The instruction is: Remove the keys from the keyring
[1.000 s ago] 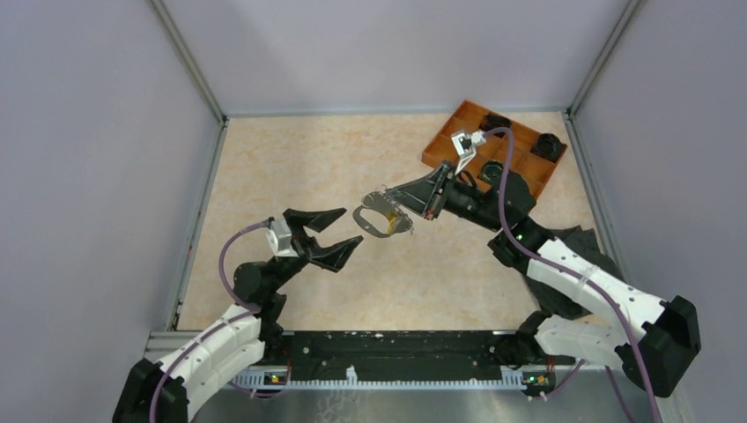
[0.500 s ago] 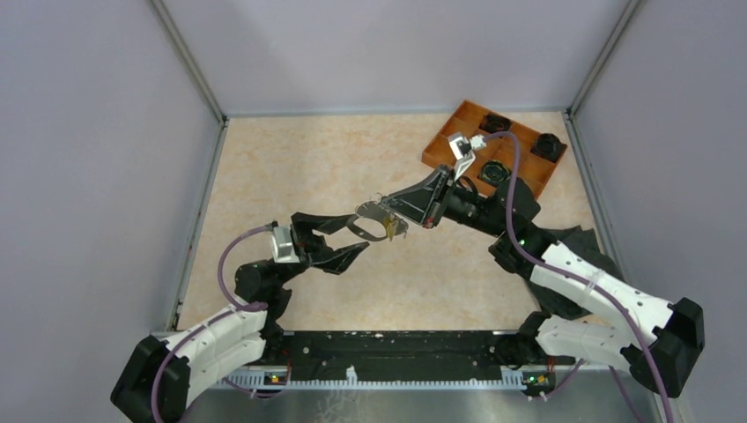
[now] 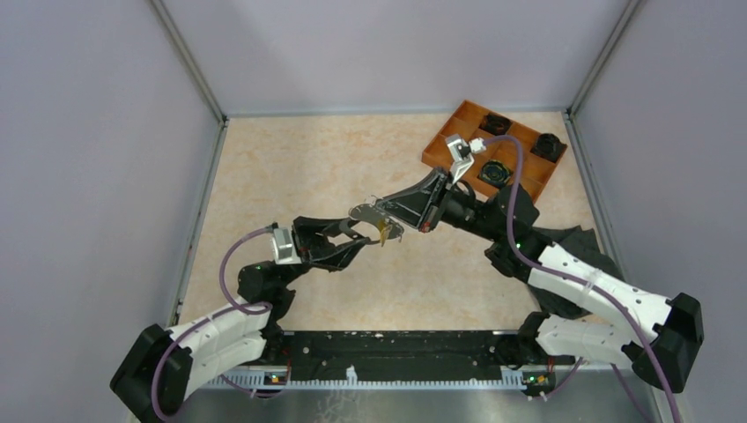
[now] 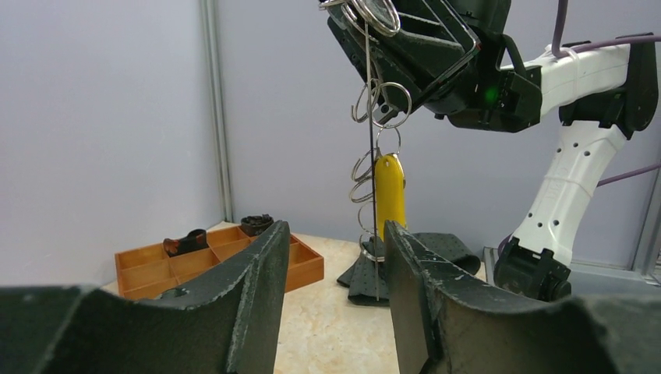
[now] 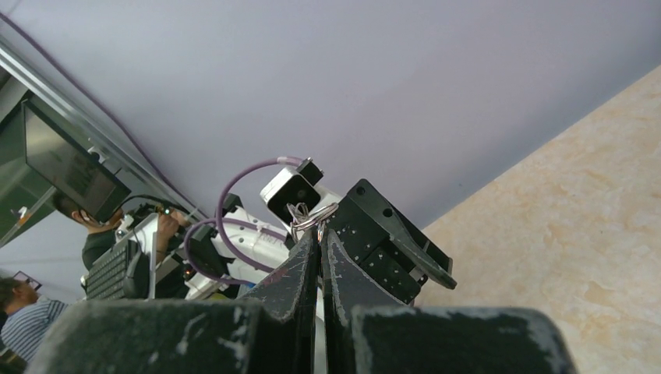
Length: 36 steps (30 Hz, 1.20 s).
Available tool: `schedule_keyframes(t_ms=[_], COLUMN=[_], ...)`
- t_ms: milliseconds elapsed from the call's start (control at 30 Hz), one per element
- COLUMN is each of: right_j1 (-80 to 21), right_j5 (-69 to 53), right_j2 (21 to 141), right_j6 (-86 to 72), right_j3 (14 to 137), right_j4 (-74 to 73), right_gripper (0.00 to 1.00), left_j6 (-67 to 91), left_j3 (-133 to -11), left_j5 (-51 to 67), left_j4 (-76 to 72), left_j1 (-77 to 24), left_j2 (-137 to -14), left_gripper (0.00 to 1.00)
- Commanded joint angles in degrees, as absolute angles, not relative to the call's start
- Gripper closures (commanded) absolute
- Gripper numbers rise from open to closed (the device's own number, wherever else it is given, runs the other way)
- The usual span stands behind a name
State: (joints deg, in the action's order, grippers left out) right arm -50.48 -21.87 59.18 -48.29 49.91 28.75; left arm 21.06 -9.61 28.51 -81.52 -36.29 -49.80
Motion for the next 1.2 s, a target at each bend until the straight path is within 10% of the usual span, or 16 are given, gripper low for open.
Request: schedule_keyframes(t_ms=[0, 567, 700, 800, 1033, 1167], right_j1=[-51.3, -51.3, -51.3, -51.3, -51.2, -51.2], right_j5=[-21.5, -20.0, -17.3, -12.6, -2.7, 1.8], right_j2=[59.5, 59.7, 58.5, 56.7, 50.3, 46.9], right_j6=[-49.1, -49.2, -47.4, -44.1, -34.7, -28.1], right_j3=[50.2, 48.0, 46.4, 44.0, 36.3, 33.3], right_j4=[34.1, 35.0, 32.9, 29.3, 25.0, 21.9], right_gripper=[1.00, 1.00, 1.00, 0.99, 0.25, 0.01], left_j6=[20.7, 23.2, 24.1, 24.5, 22.7, 22.6], left_j3=[-11.7, -15.2, -18.6, -25.2, -40.9, -50.6], left_j5=[27.4, 26.9, 25.0, 21.4, 18.6, 19.8], left_j4=[-88.8, -84.3, -70.4, -45.4, -1.5, 18.4], left_j1=[-37.1, -39.2, -39.1, -39.1, -39.1, -39.1], left_j2=[-50.7, -52.3, -48.4, -42.2, -37.2, -41.3], left_gripper=[0.47, 0.68, 1.00, 1.00, 1.00, 1.00])
